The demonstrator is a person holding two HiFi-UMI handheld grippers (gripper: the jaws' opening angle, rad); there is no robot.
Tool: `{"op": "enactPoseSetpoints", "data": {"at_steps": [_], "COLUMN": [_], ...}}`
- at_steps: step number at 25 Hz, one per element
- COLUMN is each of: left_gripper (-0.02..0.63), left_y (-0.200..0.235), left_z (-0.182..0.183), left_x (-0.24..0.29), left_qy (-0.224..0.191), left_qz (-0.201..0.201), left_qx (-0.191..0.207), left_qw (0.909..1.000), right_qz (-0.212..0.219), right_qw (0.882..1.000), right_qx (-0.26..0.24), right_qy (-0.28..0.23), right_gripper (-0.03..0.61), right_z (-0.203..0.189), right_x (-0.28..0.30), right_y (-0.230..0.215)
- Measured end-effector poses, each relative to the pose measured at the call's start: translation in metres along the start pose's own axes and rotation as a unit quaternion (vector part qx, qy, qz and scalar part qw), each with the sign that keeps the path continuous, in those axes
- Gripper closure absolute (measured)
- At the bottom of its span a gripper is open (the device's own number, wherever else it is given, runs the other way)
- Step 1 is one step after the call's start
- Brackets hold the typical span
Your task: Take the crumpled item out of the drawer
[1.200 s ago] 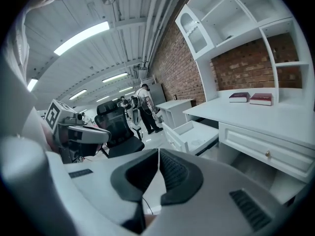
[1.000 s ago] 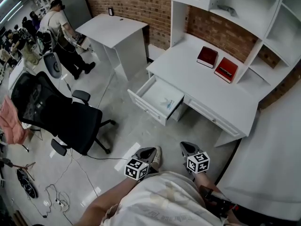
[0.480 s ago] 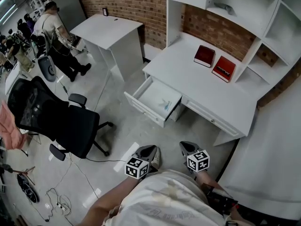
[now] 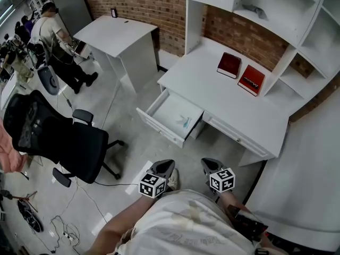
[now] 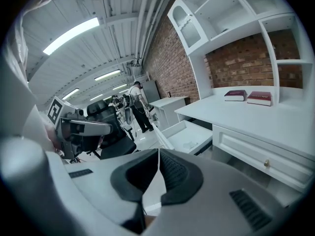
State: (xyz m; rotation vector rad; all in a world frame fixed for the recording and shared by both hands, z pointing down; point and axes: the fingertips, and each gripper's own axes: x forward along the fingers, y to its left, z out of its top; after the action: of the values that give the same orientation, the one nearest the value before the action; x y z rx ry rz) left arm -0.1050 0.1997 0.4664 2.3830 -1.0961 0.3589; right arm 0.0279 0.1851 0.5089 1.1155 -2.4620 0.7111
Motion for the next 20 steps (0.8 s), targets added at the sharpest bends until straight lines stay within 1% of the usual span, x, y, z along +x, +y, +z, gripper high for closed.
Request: {"op": "enactPoseSetpoints", "data": {"at_steps": [8, 20], "left_gripper": [0.586, 0.586], "left_y": [0.022, 0.048], "left_z": [0.018, 0.052], "left_x": [0.024, 0.066], "left_qy": [0.009, 0.02], "left_qz": [-0.016, -0.072], "left_qx": [0.011, 0.038], "left_qw": [0.9998, 0.9965], "right_qz": [-0.012, -0.064], "right_qw": [1.0, 0.997], "right_qx": [0.017, 0.043], "right_qy": [-0.006, -0.023], "right_gripper": [0.551, 0.551], "right_z": [0.015, 0.038], "right_x": [0.021, 0.037], "right_y": [-0.016, -0.041]}}
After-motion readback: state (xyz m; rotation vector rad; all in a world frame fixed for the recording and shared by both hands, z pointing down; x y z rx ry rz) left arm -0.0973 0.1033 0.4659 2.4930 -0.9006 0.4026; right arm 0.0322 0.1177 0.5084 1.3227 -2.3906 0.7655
